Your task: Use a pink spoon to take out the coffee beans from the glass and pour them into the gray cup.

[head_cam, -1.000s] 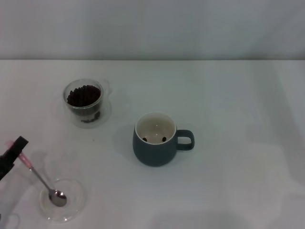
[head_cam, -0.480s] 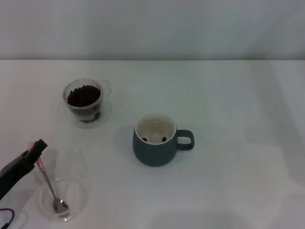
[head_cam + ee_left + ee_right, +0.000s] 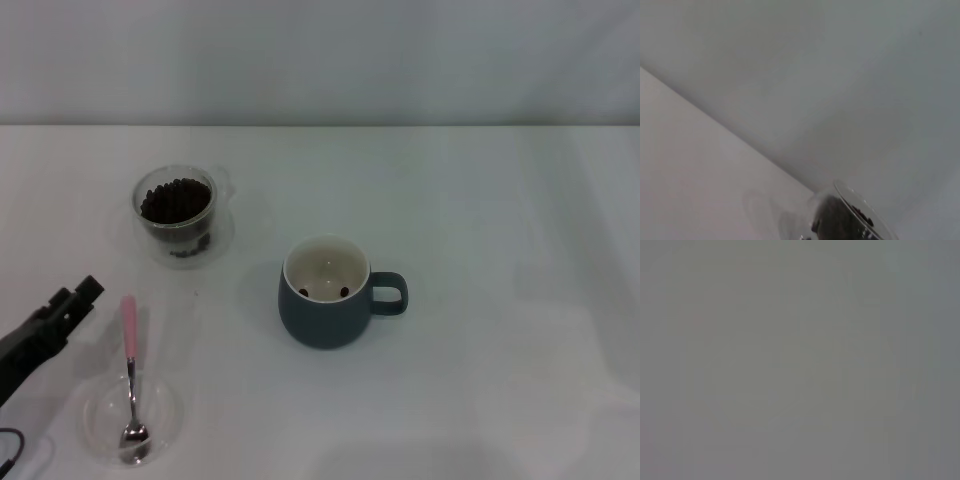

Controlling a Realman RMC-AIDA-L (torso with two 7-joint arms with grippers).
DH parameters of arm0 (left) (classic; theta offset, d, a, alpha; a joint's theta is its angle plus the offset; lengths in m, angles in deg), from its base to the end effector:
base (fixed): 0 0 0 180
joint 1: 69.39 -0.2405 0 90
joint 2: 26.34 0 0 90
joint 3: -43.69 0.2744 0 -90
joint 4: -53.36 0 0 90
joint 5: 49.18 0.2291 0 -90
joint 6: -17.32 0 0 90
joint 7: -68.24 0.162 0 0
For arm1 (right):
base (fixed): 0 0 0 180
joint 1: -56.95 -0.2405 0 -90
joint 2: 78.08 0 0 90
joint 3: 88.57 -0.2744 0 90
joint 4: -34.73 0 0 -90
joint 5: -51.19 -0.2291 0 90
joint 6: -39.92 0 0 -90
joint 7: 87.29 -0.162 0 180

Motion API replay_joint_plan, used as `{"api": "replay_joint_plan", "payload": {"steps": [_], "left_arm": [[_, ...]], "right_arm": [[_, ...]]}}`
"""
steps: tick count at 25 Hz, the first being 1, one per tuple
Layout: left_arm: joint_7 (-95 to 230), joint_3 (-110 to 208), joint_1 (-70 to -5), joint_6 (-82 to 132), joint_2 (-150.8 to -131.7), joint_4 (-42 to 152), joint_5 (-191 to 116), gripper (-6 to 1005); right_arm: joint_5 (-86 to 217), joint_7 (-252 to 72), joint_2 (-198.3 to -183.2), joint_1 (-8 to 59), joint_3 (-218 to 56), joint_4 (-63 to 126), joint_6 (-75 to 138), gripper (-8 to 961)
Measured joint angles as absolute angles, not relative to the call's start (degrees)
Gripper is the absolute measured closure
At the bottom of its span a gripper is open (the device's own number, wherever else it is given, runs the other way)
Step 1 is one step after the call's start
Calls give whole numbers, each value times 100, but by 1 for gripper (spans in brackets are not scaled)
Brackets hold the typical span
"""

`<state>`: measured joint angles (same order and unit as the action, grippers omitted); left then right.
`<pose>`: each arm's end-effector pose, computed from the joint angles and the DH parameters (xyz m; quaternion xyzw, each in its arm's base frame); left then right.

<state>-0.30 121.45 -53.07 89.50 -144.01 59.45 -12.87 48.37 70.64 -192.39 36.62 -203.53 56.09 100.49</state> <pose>-0.3847 0.2888 -0.0598 -0.6758 -0.5141 -0.4180 0.3229 0.4027 0.3817 0.1298 -0.5081 0.2508 0.3717 0.7353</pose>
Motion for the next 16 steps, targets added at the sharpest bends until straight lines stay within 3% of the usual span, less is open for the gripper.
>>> {"api": "replay_joint_plan", "payload": {"steps": [10,16], "left_arm": [[1142,11517,-5554,9107,-14322,6273,-1732,296],[2846,10238,-5779,9217,-14554,6743,-1771,106]], "right_arm": [[4837,7064,-19251,3691,-20337,5591,10049,115],[4837,7077,-19259,3691,-20266,5551,10004,115]]}}
